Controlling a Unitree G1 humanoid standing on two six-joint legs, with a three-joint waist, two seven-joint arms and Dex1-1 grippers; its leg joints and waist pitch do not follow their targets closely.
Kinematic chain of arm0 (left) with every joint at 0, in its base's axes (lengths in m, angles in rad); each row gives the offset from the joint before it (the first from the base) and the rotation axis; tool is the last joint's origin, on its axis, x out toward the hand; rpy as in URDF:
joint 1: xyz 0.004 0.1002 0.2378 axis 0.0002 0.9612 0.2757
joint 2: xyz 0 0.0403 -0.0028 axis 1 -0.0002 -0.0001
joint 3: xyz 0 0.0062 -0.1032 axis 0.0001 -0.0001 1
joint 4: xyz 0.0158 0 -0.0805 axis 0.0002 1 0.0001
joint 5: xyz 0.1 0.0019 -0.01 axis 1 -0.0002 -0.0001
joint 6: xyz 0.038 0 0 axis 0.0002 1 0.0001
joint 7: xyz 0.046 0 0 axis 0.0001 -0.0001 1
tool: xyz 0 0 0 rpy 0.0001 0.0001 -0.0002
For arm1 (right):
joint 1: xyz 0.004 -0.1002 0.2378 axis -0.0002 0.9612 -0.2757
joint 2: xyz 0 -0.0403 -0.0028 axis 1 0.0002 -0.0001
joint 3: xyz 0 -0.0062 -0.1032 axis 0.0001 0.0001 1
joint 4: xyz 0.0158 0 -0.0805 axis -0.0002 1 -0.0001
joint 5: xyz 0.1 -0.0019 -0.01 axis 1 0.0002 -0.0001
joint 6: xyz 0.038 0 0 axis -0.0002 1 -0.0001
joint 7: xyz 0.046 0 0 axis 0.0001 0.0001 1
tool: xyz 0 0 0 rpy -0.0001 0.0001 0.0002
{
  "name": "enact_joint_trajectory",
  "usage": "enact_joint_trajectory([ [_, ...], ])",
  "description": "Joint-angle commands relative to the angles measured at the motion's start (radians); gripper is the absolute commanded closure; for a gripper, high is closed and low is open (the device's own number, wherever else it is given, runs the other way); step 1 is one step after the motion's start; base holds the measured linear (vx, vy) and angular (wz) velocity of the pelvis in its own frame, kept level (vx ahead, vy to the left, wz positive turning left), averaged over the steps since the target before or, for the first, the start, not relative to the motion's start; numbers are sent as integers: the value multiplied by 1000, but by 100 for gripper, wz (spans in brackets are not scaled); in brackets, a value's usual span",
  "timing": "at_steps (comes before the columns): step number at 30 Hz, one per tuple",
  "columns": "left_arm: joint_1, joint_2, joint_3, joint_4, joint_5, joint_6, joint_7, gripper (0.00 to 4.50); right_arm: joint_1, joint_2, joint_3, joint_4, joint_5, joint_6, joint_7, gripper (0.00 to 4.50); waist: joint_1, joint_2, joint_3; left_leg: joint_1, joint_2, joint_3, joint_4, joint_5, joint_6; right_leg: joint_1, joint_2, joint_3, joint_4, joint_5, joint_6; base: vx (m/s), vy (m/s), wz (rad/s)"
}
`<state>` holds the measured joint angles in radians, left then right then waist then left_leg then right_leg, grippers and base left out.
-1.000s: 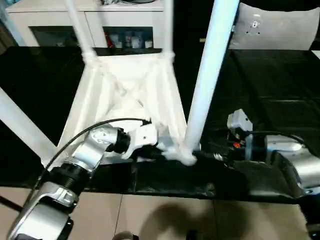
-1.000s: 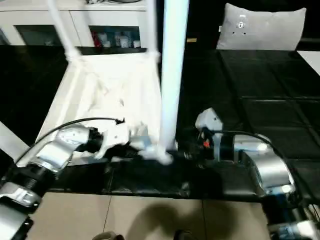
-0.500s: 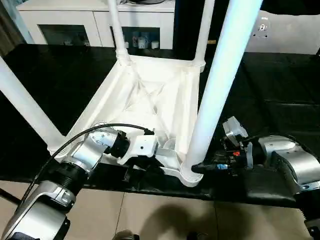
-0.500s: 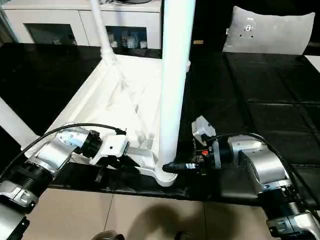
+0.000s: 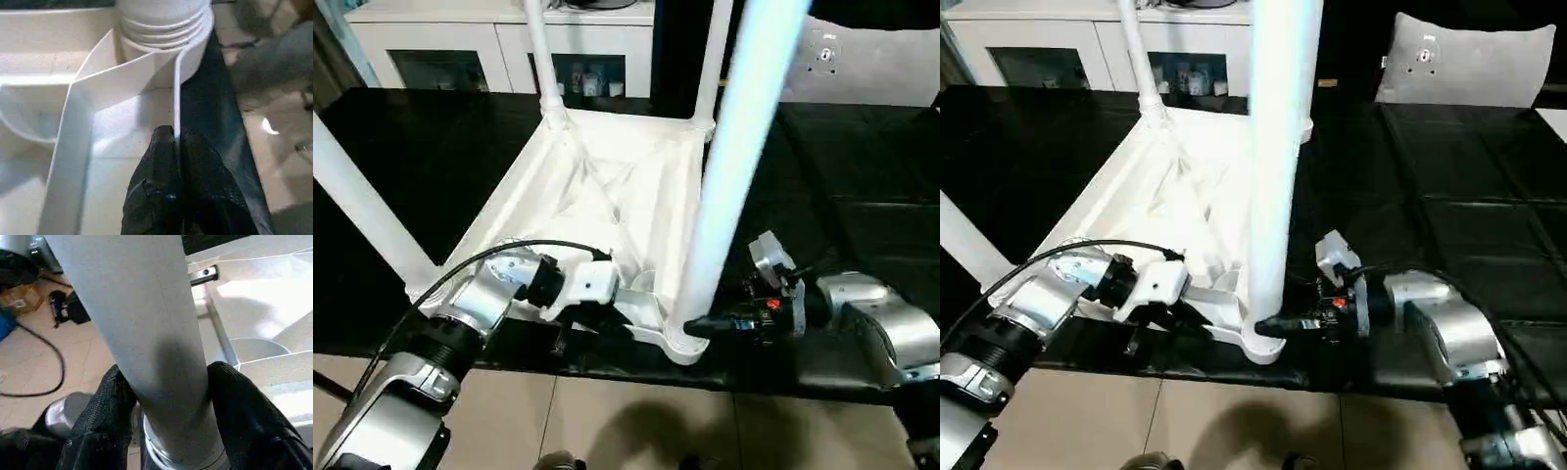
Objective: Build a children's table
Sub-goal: Rotate leg to tighten
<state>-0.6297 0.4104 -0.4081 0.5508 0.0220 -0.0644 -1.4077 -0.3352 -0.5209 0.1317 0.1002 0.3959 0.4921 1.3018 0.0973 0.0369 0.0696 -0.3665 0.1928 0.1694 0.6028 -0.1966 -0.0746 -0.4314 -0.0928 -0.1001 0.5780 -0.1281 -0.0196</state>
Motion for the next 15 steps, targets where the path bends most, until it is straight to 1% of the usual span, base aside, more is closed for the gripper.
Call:
enact_joint_trajectory([
  [1,6,-37,5,-51,9,76,77,450,8,53,-17,-46,10,32,-120,249,-6,-16,-70,6,23,-1,-70,-187,60,68,-49,38,-87,-503,-114,0,0,0],
  [2,17,-67,23,-92,18,162,161,450,22,116,-32,-63,-50,42,-282,249,-12,-15,-68,3,24,-3,-74,-188,42,68,-47,38,-86,-520,-97,0,0,0],
  [3,21,-85,33,-110,18,202,200,450,24,145,-42,-68,-68,57,-349,249,-16,-12,-64,5,21,-3,-75,-199,36,63,-47,35,-92,-547,-89,0,0,0],
  [4,22,-95,37,-116,17,219,218,450,25,158,-45,-70,-80,58,-378,249,-29,-17,-61,-4,11,-7,-74,-216,22,72,-46,22,-99,-611,-57,0,0,0],
  [5,23,-126,49,-131,18,262,272,450,24,194,-53,-75,-113,71,-464,250,-41,-17,-64,-4,7,-10,-72,-224,14,73,-46,16,-108,-647,-26,0,0,0],
  [6,22,-142,54,-136,20,283,299,450,22,211,-59,-77,-128,81,-508,250,-55,-17,-61,-3,5,-10,-70,-231,16,69,-43,13,-114,-653,-17,0,0,0],
  [7,19,-157,58,-137,23,298,323,450,20,229,-66,-75,-141,88,-551,250,-63,-18,-63,-5,3,-11,-69,-236,23,70,-42,10,-117,-654,-13,0,0,0],
  [8,12,-192,65,-136,30,330,376,450,13,269,-83,-68,-166,107,-645,252,-75,-17,-64,-10,3,-11,-70,-230,33,74,-41,8,-118,-638,-12,0,0,0],
  [9,5,-221,72,-132,34,359,418,450,7,299,-96,-64,-179,122,-708,253,-78,-14,-65,-8,4,-12,-71,-228,36,72,-43,7,-119,-624,-18,0,0,0],
  [10,-3,-244,76,-127,40,378,454,450,-1,329,-111,-57,-188,131,-768,253,-86,-12,-65,-5,5,-13,-71,-236,46,69,-42,3,-125,-606,-28,0,0,0],
  [11,-12,-271,81,-118,48,386,496,450,-10,368,-133,-47,-196,141,-839,253,-92,-8,-63,5,6,-11,-70,-257,54,62,-41,1,-131,-604,-38,0,0,0],
  [12,-16,-292,87,-119,55,404,533,450,-15,391,-142,-45,-204,146,-878,253,-94,-9,-62,9,6,-11,-68,-269,57,60,-40,-1,-134,-606,-40,0,0,0],
  [13,-21,-313,92,-119,62,418,565,450,-18,414,-148,-43,-215,141,-915,253,-97,-2,-62,13,8,-12,-71,-281,61,61,-42,-1,-134,-587,-51,0,0,0],
  [14,-23,-330,95,-121,70,429,590,450,-19,433,-153,-44,-223,128,-945,253,-99,-2,-62,12,11,-15,-74,-289,61,65,-42,-2,-131,-567,-57,0,0,0],
  [15,-26,-341,95,-121,75,430,604,450,-20,447,-157,-44,-221,110,-959,253,-98,3,-64,11,11,-16,-74,-283,62,68,-42,-2,-129,-549,-61,0,0,0],
])
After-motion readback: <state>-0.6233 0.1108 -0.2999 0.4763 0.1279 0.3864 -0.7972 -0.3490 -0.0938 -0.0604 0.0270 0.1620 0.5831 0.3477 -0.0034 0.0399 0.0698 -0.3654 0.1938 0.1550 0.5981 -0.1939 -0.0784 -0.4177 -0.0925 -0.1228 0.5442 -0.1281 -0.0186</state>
